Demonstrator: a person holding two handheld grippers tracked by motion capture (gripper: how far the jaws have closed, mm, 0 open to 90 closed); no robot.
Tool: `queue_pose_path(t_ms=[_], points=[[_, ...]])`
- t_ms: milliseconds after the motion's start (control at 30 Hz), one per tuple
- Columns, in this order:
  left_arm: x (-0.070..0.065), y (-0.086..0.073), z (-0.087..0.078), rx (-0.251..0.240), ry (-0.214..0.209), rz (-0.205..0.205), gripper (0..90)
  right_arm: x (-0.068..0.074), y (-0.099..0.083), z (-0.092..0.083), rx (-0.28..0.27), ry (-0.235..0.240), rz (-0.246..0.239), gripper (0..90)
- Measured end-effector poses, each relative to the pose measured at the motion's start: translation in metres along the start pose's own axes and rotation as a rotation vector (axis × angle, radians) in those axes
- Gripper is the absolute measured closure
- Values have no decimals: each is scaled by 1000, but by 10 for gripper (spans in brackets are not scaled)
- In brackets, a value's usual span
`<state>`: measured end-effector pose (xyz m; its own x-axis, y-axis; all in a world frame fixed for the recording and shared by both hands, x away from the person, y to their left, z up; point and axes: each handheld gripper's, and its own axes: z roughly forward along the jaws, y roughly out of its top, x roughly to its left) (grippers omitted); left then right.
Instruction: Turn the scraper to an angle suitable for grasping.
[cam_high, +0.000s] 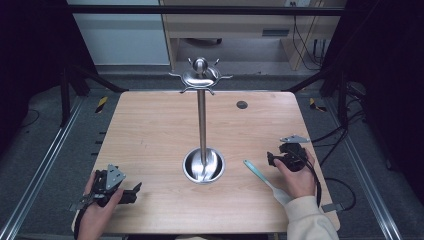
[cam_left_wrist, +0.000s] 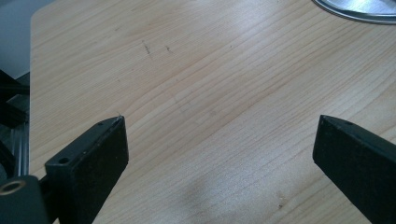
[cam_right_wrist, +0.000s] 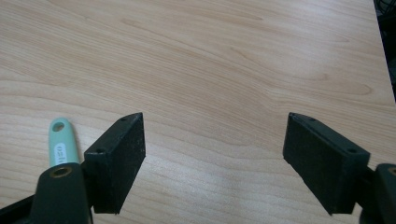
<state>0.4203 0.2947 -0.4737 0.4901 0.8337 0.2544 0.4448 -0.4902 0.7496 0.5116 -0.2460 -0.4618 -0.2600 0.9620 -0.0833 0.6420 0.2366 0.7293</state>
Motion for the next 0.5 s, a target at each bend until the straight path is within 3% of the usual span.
queue_pose_path(t_ms=[233,433,467,500], points=[[0,0,1,3,1,5,32,9,1,-1,-1,-12,-19,374],[0,0,1,6,-2,6,32,21,2,-3,14,31,-56,612],[0,0,1,6,-2,6,32,21,2,-3,14,31,-56,612],[0,0,2,9,0,6,32,26,2,-4,20,59,-71,691]])
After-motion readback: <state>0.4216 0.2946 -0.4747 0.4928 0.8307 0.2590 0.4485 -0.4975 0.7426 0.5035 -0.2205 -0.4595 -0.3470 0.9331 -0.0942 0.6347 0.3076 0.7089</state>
